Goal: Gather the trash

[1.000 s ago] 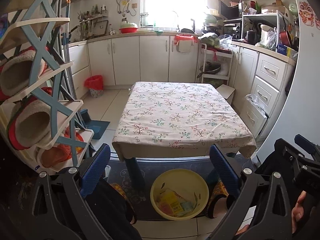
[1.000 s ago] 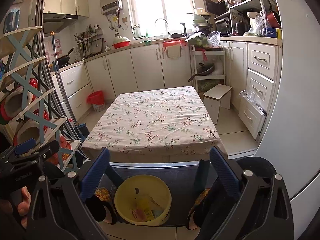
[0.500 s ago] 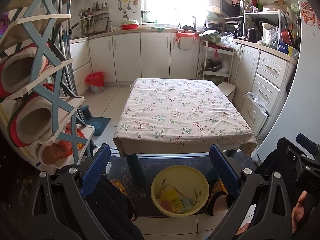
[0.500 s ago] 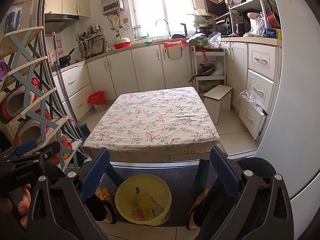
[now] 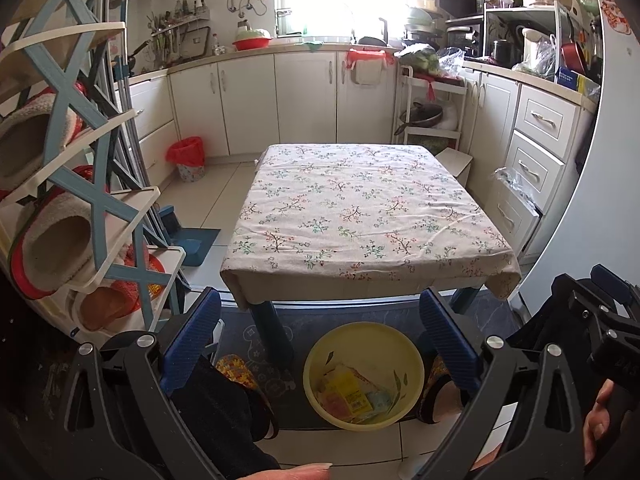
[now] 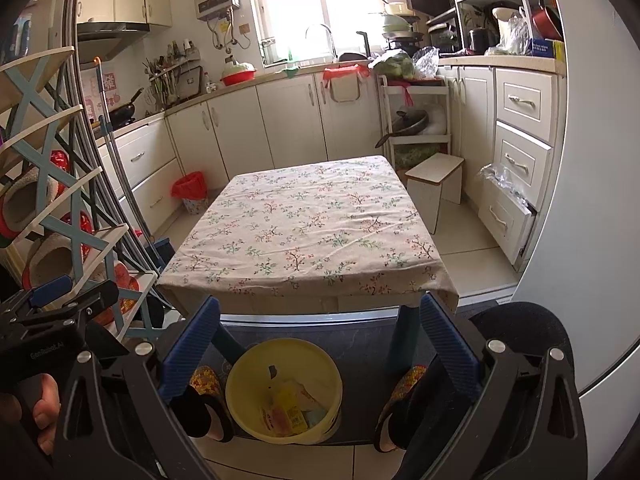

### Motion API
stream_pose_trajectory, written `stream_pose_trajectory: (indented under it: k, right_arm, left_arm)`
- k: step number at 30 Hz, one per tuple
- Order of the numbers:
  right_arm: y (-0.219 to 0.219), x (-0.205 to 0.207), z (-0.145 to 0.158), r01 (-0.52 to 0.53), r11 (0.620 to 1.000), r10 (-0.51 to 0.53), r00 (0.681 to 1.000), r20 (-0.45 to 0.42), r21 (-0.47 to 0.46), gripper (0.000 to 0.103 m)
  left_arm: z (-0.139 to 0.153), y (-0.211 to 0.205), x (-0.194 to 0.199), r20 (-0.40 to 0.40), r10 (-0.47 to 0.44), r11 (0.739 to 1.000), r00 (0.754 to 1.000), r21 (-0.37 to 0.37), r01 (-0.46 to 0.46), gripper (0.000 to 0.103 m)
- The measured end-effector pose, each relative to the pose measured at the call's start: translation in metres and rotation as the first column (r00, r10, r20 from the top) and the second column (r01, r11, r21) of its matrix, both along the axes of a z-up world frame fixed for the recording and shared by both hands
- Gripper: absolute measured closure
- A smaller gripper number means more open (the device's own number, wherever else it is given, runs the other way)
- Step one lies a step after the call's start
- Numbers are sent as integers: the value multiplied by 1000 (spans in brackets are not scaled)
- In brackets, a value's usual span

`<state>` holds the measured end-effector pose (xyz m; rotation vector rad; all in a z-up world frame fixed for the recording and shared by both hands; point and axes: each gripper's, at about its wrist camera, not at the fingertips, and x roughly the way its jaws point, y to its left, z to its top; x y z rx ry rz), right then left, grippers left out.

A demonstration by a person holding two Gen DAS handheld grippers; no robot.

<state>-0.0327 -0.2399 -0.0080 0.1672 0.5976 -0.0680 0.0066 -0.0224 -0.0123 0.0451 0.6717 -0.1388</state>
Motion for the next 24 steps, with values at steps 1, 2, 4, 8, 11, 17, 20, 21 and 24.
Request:
stream_pose_trajectory:
  k: [1,2,4,8,11,17,20,21,24]
  right_arm:
    - [-1,2,-1,2,1000,-2,1000,-3,1,7]
    - [-1,2,-2,3,1000,-3,1000,-5,2,7]
    - [-1,4,-3,5,1000,-5,1000,-10,4,7]
    - [-1,9,-6,5,1000,-5,1000,-19,5,7]
    - [1,11,-8,4,1000,-4,1000,-23,4,7]
    - [1,15,-9,5,1000,-5,1000,-19,3,7]
    - [2,20,-10,5,1000,-5,1000,-17,-2,7]
    - [3,21,-10,4,1000,-5,1000,-18,-5,7]
    - [3,28,-13,2,1000,-2,1000,-26,-9,7]
  left_arm:
    - [-1,0,2,-3,0,1000,1000,0,0,8]
    - [-2,0,4,-7,-1,1000,1000,0,1,8]
    - [-4,0,6,-10,-1,1000,1000,1,1,8]
    - [-5,-1,11,-14,-4,1000,1000,4,4,8]
    - [-7,0,14,-15,-4,1000,1000,5,4,8]
    - [-7,-1,20,-17,-3,1000,1000,4,3,8]
    - [-8,0,25,-16,-4,1000,1000,2,4,8]
    - [-8,0,27,-17,-4,1000,1000,2,4,8]
    - [-9,0,35,-20,-6,1000,1000,3,6,8]
